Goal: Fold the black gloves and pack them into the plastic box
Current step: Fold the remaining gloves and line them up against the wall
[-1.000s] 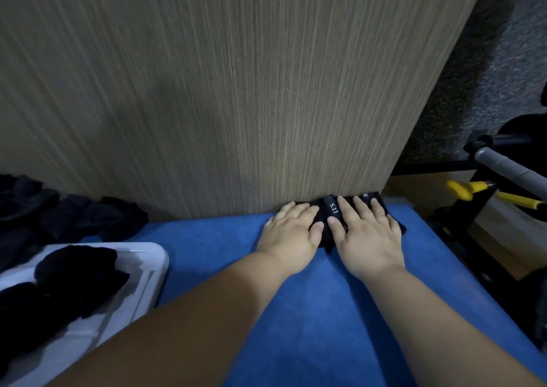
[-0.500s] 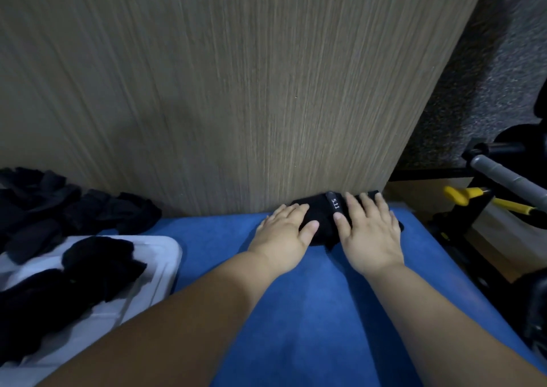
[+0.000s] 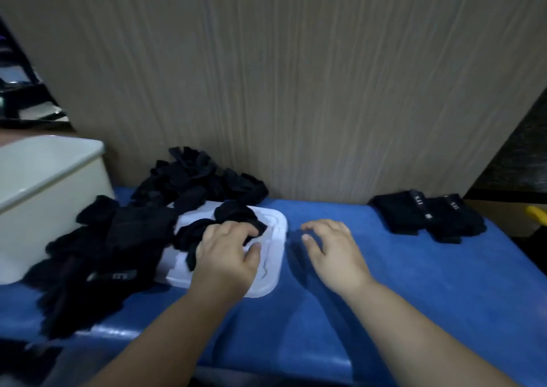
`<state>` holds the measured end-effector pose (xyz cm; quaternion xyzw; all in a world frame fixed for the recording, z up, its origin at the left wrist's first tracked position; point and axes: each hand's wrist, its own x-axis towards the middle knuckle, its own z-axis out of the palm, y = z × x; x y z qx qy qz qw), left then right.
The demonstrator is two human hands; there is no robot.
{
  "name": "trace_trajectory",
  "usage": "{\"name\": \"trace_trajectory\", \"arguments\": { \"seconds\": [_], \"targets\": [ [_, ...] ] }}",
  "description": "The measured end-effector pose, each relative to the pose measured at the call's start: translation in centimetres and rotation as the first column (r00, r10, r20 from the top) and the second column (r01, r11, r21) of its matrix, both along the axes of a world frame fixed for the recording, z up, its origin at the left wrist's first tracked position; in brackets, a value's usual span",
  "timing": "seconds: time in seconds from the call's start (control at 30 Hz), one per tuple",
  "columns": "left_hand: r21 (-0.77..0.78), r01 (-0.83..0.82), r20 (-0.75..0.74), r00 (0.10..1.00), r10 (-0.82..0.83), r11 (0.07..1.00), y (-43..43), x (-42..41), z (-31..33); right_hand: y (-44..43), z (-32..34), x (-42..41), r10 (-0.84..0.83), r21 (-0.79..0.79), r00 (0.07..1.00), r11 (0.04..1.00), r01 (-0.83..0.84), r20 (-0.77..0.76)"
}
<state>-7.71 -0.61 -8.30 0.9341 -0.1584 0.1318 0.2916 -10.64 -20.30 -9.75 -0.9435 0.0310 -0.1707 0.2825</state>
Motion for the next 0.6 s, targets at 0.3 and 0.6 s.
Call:
{"name": "trace_trajectory", "arguments": {
  "seconds": [0.3,0.6],
  "targets": [
    [-0.018,-0.025,-0.188,0.982,0.021,1.0,3.0,1.7,-1.6,7.8,-0.7,4.8,0.084,0.065,0.976,0.995,-0.072,-0.201],
    [-0.112,-0.049,-0.275,0.961,0.016,0.993,2.7,3.2,-1.0,7.8,-0.9,7.0,-0.006,0.083,0.988,0.996,0.019,-0.153]
  ]
}}
